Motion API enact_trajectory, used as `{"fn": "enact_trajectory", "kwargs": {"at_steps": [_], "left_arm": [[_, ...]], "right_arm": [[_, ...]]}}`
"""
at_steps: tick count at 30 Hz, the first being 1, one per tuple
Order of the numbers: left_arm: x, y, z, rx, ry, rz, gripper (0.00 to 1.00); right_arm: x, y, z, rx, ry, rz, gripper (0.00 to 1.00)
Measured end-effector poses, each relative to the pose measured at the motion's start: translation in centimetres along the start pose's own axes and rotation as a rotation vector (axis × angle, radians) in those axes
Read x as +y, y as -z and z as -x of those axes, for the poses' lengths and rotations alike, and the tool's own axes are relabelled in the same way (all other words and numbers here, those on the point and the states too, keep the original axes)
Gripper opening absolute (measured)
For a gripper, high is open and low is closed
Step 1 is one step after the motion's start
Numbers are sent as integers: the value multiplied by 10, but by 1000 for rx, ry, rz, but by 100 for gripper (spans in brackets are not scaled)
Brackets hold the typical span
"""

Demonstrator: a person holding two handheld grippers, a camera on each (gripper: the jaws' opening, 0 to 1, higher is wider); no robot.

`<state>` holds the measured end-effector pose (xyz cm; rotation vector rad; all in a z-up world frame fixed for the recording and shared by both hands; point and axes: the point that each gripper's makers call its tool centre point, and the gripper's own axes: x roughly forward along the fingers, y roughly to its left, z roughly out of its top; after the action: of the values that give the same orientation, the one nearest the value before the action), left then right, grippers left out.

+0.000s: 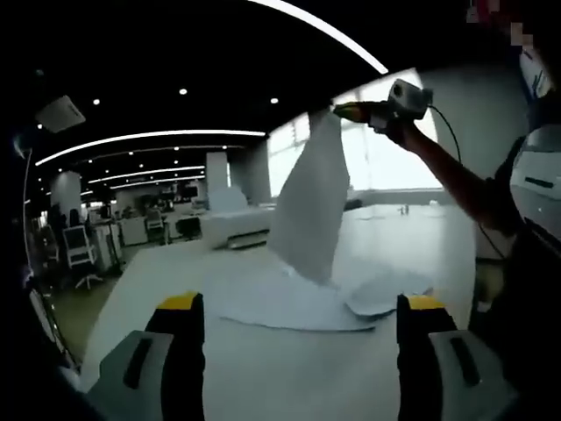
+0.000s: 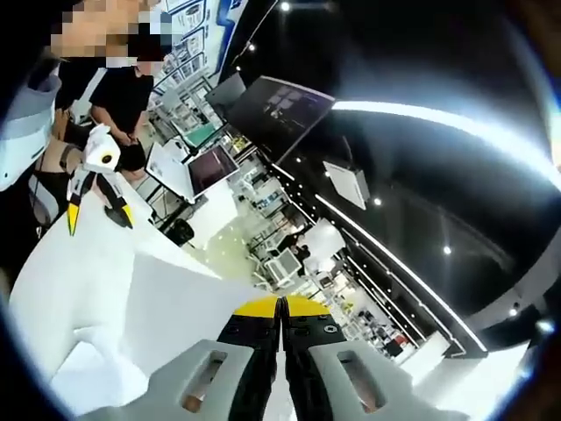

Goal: Organize the stack of printing papers by aligning and flattening the scattered papers on the table

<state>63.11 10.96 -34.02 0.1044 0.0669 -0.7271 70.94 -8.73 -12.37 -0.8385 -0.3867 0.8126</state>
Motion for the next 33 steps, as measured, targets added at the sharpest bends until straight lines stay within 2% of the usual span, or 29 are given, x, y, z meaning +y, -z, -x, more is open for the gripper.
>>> {"fn": "enact_trajectory", "kwargs": {"at_steps": [15,33], "left_arm": [[-2,-4,1,-16,0,5,94],[4,-9,8,-32,-17,5,94]], "right_arm": [[13,-5,0,-1,-27,15,0],[9,-1,4,7,-30,15,0]]}}
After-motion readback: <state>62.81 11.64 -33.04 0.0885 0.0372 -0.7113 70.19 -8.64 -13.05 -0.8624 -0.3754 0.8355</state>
